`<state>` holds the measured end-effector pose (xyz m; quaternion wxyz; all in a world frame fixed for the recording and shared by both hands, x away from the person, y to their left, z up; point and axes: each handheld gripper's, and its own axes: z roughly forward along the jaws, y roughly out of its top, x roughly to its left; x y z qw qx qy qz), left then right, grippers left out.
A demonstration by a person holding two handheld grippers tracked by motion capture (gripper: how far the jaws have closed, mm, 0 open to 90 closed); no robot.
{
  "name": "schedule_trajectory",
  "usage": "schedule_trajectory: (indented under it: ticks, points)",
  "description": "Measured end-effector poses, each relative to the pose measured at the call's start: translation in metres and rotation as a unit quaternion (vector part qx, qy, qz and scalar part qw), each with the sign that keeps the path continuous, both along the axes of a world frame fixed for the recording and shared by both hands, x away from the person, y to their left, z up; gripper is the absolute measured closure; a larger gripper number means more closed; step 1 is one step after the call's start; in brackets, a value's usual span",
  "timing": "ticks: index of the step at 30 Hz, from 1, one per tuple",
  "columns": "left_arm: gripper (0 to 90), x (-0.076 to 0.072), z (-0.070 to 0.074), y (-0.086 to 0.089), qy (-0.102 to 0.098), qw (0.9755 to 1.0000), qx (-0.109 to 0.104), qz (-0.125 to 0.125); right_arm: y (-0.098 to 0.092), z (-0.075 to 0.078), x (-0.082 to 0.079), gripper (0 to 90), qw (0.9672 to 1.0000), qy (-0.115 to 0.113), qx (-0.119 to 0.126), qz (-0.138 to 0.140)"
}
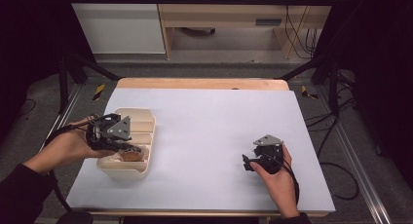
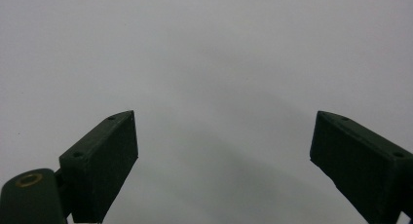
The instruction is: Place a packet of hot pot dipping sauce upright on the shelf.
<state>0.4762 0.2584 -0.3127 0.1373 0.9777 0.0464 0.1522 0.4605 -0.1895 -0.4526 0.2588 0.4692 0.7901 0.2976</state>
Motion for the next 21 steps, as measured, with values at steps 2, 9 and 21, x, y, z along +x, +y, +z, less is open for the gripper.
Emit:
schedule_trajectory:
  ticks: [2, 9, 21]
  points:
    - [73.2, -0.001, -0.002, 0.001, -0.001, 1.0000, -0.005, 0.000, 0.001, 0.000, -0.001, 10.6, 1.0000, 0.001, 0.001, -0.002]
    - [73.2, -0.002, -0.003, 0.007, -0.001, 0.9999, -0.010, 0.003, 0.003, 0.000, 0.000, 10.6, 1.0000, 0.002, -0.002, -0.002]
    - [73.0, -0.002, -0.006, 0.018, -0.002, 0.9997, -0.022, 0.008, 0.003, 0.000, 0.000, 10.5, 1.0000, 0.000, -0.001, -0.002]
